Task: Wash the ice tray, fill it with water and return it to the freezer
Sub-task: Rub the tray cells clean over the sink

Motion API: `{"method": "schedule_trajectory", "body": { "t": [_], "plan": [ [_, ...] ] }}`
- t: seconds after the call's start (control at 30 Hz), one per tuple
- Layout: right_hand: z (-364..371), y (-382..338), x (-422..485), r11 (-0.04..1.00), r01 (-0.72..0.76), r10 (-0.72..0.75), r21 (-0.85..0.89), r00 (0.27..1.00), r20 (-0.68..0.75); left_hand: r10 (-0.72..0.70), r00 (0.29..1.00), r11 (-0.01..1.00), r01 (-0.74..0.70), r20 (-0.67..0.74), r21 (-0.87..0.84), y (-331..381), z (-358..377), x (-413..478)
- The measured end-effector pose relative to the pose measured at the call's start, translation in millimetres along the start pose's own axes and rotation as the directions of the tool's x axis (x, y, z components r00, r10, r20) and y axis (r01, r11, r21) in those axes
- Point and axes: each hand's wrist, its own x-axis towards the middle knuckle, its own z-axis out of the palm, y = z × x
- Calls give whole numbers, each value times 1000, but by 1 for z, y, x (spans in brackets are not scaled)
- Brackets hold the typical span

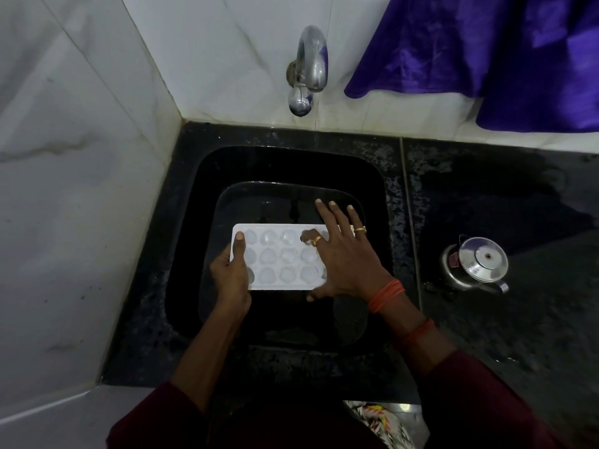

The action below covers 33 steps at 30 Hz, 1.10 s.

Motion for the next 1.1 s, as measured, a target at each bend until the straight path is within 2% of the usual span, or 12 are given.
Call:
{"method": "schedule_trajectory", "body": {
  "t": [0.33,0.53,0.7,0.87,1.1],
  "plan": [
    [-1,1,2,998,-20,24,-61,998,59,-10,1000,1000,10,-8,-7,1,-1,-1],
    [-4,2,4,998,-37,39,-60,999,28,11,1000,1000,-11,-6,5,5,1,-2],
    [-1,0,0,997,-79,79,15,997,3,12,1000,1000,-12,-14,8,8,0,1],
    [-6,-3,1,998,-46,44,43,998,36,-22,1000,1000,22,-14,-6,5,-2,1],
    [-9,-5,1,997,-24,24,72,1000,-7,-5,1000,1000,5,-23,-10,7,-2,1]
  ]
}}
